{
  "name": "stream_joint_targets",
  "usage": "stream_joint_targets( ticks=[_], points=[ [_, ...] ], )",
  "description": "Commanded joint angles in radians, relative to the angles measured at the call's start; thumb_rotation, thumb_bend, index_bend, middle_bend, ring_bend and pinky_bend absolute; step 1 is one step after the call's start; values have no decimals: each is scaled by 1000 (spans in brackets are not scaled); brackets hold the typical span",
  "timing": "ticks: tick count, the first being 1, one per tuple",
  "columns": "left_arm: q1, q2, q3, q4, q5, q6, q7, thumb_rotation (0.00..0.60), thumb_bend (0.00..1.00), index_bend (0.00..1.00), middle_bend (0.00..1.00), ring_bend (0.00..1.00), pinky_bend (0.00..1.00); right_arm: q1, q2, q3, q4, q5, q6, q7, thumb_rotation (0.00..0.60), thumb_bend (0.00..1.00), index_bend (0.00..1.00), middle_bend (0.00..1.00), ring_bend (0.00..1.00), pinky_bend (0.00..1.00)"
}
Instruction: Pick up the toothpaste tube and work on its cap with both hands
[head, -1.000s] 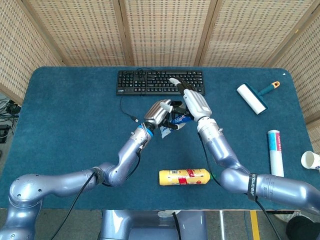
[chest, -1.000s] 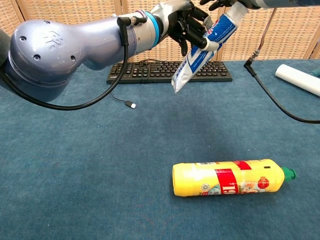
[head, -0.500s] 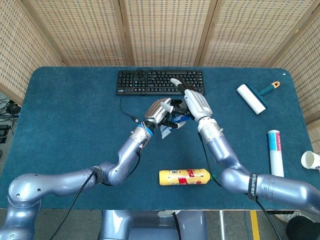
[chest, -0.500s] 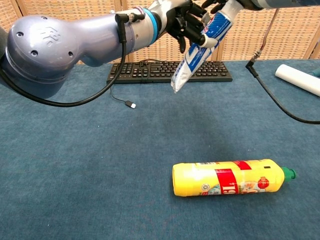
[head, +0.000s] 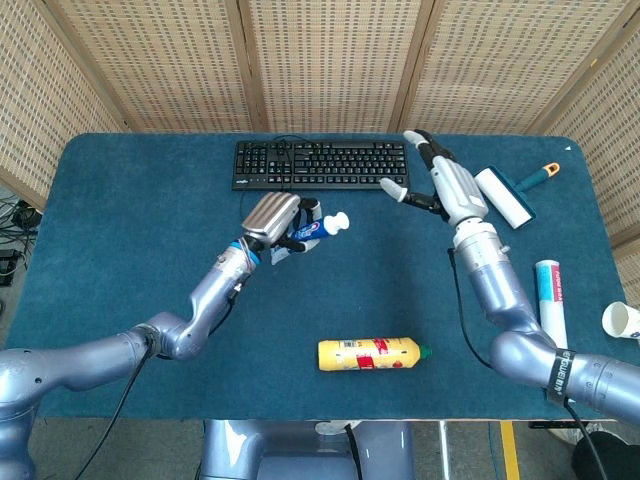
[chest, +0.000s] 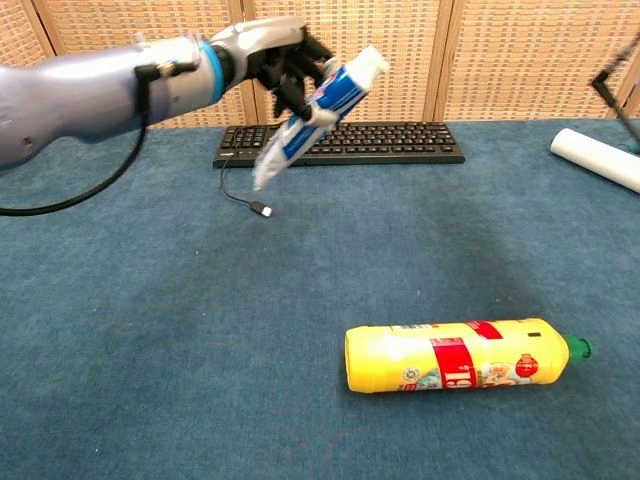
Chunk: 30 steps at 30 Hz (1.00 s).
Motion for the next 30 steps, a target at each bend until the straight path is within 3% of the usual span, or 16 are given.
stream_joint_targets(
  ticks=[1,4,6,10,18,21,23,25,28,30],
  points=[
    [46,42,88,36,95,7,27,600,609,803,589,613,658,-51,24,-40,8,-54,5,7,0,0,0,0,0,0],
    [71,49,139,66,150,21,37,600,609,803,589,613,658,-91,30,-74,21,-108,20,10,0,0,0,0,0,0],
    [96,49,201,108,208,30,55,600,609,803,589,613,658,-137,29,-119,38,-176,44,10,0,0,0,0,0,0],
    [121,32,258,171,279,47,50,600,608,802,589,613,656,-193,18,-160,64,-268,65,40,0,0,0,0,0,0],
    [151,-14,296,247,321,30,-6,600,596,752,560,604,629,-267,0,-207,112,-372,91,80,0,0,0,0,0,0],
    [152,-9,309,242,329,-8,-36,600,469,563,404,478,543,-287,-1,-212,121,-395,100,94,0,0,0,0,0,0],
    [151,6,315,227,332,-34,-54,600,197,228,157,265,405,-305,2,-217,125,-419,115,99,0,0,0,0,0,0],
    [160,24,303,202,331,-18,-77,600,39,27,20,103,286,-322,8,-220,122,-440,130,105,0,0,0,0,0,0],
    [186,58,279,159,339,55,-111,600,0,0,0,4,163,-347,22,-224,112,-472,158,112,0,0,0,0,0,0],
    [210,83,261,130,341,113,-132,600,0,0,0,0,110,-363,30,-228,108,-496,180,111,0,0,0,0,0,0]
  ],
)
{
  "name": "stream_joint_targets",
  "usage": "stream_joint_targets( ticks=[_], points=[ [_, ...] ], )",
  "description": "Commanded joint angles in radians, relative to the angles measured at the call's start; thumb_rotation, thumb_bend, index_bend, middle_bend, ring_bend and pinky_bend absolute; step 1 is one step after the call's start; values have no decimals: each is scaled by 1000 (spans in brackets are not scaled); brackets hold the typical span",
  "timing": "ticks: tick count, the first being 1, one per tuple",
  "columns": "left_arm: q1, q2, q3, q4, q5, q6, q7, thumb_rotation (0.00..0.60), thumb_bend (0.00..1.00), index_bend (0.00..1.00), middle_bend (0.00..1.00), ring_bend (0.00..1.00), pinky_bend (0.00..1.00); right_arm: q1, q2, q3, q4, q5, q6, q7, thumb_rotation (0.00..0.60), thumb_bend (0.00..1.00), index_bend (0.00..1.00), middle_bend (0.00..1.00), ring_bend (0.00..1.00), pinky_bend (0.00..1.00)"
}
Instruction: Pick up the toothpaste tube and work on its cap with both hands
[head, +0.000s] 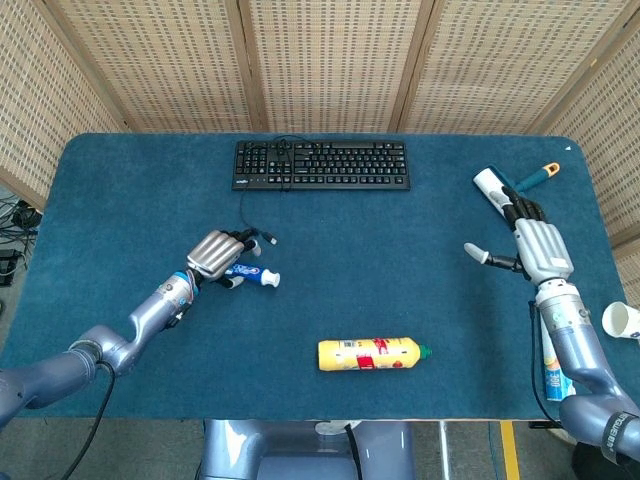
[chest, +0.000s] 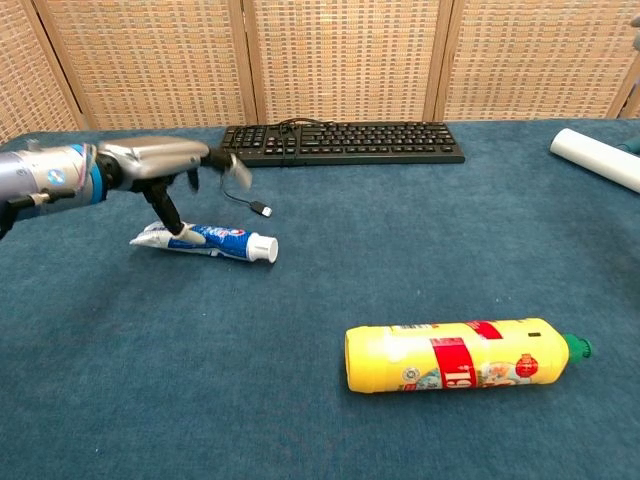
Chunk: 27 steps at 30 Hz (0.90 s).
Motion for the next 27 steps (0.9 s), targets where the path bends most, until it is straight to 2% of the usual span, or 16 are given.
stream_joint_targets(
  ticks=[1,4,6,9,11,15,18,19,21,23,24,26,27],
  points=[
    [51,59,-41,-71,5,120,-54,600,0,0,0,0,77,-28,14,-10,-7,-39,36,-2,0,0,0,0,0,0],
    [112,128,-70,-155,-10,219,-89,600,0,0,0,0,7,-65,20,-33,2,-102,100,-34,0,0,0,0,0,0],
    [144,166,-77,-202,-22,258,-88,597,0,0,0,0,0,-83,16,-47,16,-136,138,-58,0,0,0,0,0,0],
    [221,245,-80,-310,-63,331,-52,546,0,0,0,0,0,-120,3,-74,50,-203,226,-137,0,0,0,0,0,0],
    [306,311,-66,-415,-104,407,-7,517,0,0,0,0,0,-157,-12,-93,73,-247,307,-206,0,0,0,0,0,0],
    [397,370,-41,-521,-144,489,70,533,0,0,0,0,0,-198,-29,-109,90,-282,378,-264,0,0,0,0,0,0],
    [460,413,-10,-580,-153,539,106,580,0,0,0,0,0,-226,-38,-122,100,-309,424,-303,0,0,0,0,0,0],
    [485,428,4,-596,-151,559,119,594,0,0,0,0,0,-238,-42,-127,103,-319,441,-312,16,0,0,0,0,0],
    [537,463,37,-624,-142,590,132,600,0,0,0,0,0,-265,-49,-139,107,-339,473,-322,127,0,0,0,0,0],
    [606,495,88,-623,-122,632,121,600,0,0,0,0,0,-301,-59,-162,119,-354,501,-330,317,0,0,0,0,0],
    [619,498,95,-616,-107,641,110,600,0,0,0,0,0,-309,-63,-164,124,-358,505,-331,363,0,0,0,0,0],
    [641,497,103,-595,-91,649,91,600,0,0,0,0,0,-322,-67,-170,132,-358,502,-338,493,0,0,0,0,0],
    [650,494,106,-584,-84,652,82,600,0,0,0,0,0,-328,-68,-173,134,-357,502,-344,535,0,0,0,0,0]
  ],
)
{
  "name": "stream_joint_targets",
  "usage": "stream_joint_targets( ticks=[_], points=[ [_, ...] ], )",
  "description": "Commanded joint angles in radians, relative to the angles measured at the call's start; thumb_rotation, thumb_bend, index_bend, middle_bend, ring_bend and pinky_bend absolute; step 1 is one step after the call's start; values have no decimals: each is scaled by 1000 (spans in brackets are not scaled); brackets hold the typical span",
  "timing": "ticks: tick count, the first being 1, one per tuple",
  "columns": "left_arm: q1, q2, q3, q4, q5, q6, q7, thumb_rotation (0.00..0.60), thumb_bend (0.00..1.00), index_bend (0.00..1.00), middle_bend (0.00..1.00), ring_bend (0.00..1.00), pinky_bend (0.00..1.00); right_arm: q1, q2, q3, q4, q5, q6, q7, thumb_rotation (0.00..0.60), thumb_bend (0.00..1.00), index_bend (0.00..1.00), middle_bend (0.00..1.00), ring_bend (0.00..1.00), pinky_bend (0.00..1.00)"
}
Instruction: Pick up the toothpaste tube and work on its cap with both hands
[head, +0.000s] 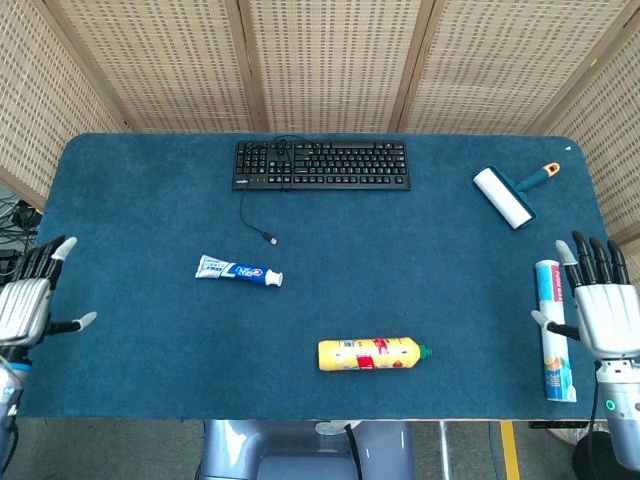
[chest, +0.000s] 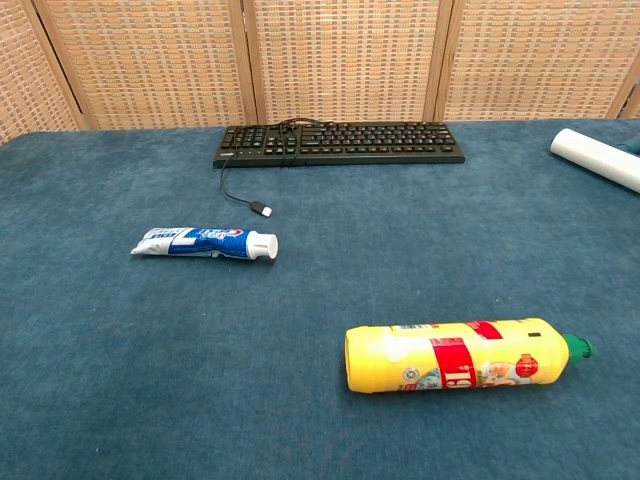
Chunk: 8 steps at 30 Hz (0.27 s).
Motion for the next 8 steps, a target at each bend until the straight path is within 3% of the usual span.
stream_joint_targets(
  ticks=[1,8],
  points=[
    [47,10,29,33,36,28,-31,600,0,0,0,0,0,-19,-7,-10,10,-4,2,-19,580,0,0,0,0,0],
    [84,-9,26,85,83,36,-53,600,0,0,0,0,0,-58,-13,-5,25,-17,22,-8,600,0,0,0,0,0]
  ],
)
